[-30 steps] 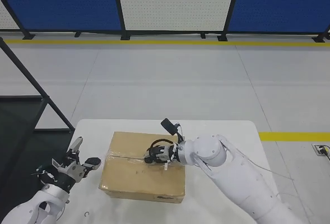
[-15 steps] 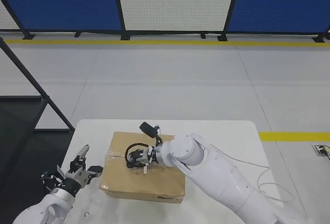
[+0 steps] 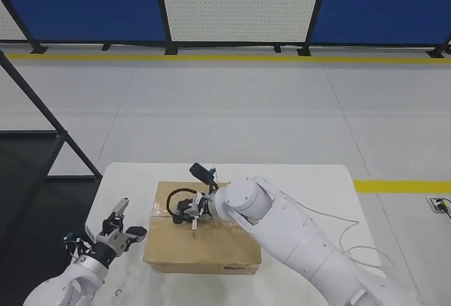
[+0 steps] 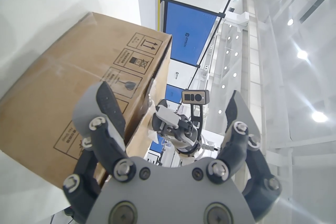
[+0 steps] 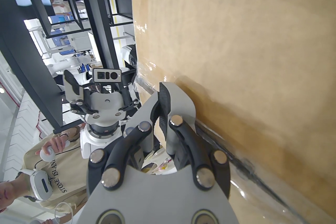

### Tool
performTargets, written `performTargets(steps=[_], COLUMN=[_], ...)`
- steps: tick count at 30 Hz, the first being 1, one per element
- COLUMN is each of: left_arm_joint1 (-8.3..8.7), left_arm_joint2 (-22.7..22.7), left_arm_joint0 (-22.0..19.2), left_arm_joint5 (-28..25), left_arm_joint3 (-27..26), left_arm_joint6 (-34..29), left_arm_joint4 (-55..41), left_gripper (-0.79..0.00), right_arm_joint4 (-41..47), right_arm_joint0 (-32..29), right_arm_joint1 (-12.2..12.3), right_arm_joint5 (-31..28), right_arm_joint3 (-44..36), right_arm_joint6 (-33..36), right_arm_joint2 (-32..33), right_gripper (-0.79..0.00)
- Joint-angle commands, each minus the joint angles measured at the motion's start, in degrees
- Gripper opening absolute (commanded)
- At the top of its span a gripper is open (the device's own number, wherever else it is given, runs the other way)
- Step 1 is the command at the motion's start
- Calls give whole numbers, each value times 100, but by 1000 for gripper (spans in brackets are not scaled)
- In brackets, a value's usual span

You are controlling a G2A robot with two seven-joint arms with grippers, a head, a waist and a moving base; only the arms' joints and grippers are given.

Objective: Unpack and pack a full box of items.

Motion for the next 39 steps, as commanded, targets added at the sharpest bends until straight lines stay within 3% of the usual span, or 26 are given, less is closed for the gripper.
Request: performTargets(steps=[1, 8, 15, 31, 39], left_arm_joint1=[-1, -2, -3, -13, -18], left_arm_joint2=[-20, -114, -150, -34, -20], left_arm_joint0=[13, 39, 16, -114, -124], left_arm_joint5=[-15, -23, -6, 85, 103], left_arm_joint3=[-27, -81, -101, -158, -180], left_arm_joint6=[5, 26, 19, 44, 42], left_arm_joint4=[-3, -22, -9, 119, 146], left_gripper=[0, 0, 0, 0, 0], right_arm_joint4=[-46, -288, -556, -1555, -2091], right_arm_joint0=[30, 80, -77, -1349, -1973], right_arm_joint1=[-25, 8, 269, 1161, 1518], right_arm_joint5=[40, 127, 206, 882, 1203], right_arm_joint3=[80, 280, 95, -2192, -2923], right_arm_joint6=[60, 263, 368, 849, 1066], right_arm_joint2=[-6, 120, 527, 1874, 2596], right_gripper=[-785, -785, -785, -785, -785])
